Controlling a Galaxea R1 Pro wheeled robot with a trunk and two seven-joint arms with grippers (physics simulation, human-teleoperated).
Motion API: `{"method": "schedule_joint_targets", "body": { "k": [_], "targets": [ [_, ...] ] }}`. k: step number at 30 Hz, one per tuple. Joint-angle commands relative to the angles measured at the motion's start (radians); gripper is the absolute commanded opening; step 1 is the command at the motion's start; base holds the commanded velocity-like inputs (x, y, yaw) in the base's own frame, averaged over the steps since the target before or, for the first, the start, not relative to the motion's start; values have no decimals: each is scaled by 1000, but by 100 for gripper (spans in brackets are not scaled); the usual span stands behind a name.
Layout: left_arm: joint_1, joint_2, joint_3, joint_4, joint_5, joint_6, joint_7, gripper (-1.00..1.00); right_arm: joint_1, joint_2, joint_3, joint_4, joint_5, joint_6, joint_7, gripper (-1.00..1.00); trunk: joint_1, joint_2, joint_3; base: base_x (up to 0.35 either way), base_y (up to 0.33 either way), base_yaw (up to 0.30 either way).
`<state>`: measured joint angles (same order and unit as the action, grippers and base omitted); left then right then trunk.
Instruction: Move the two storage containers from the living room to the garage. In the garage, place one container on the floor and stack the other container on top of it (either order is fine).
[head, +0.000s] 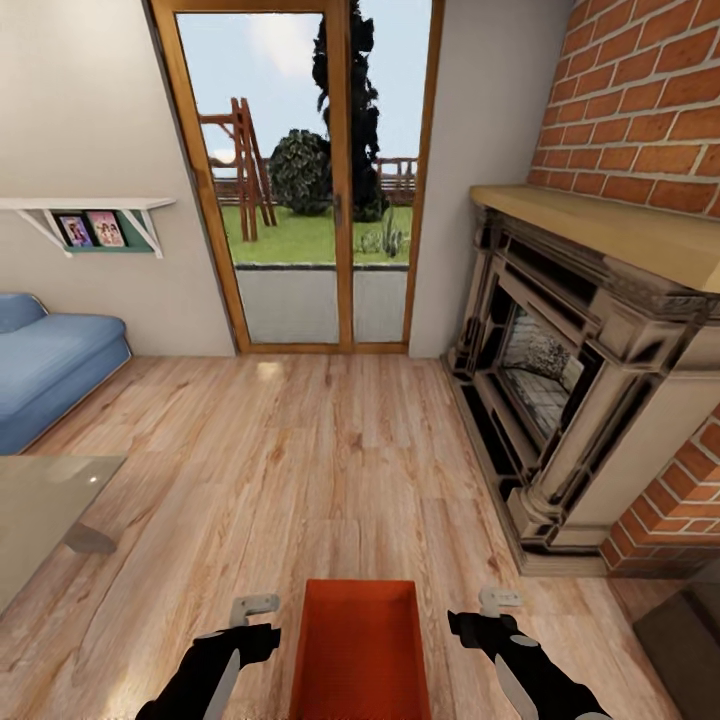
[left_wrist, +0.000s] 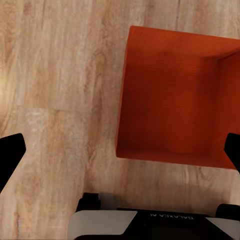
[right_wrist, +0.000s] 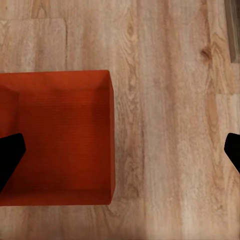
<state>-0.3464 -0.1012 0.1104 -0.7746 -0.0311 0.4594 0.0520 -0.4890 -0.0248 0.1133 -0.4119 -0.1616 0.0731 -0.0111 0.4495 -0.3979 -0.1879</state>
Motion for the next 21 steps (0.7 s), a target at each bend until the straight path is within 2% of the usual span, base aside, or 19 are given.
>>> {"method": "schedule_joint_targets", "body": {
  "k": [1, 8, 21],
  "targets": [
    [-1, -1, 3, -2, -3, 5, 0, 100, 0, -1, 7, -2, -10, 5, -1, 100, 1, -2, -4, 0, 0, 105],
    [-1, -1, 3, -2, -3, 5, 0, 100, 0, -1, 8, -2, -10, 5, -1, 100, 1, -2, -15, 0, 0, 54],
    [-1, -2, 3, -2, -3, 5, 0, 100, 0, -1, 7, -2, -10, 5, -1, 100, 1, -2, -33, 0, 0, -130]
  ]
}}
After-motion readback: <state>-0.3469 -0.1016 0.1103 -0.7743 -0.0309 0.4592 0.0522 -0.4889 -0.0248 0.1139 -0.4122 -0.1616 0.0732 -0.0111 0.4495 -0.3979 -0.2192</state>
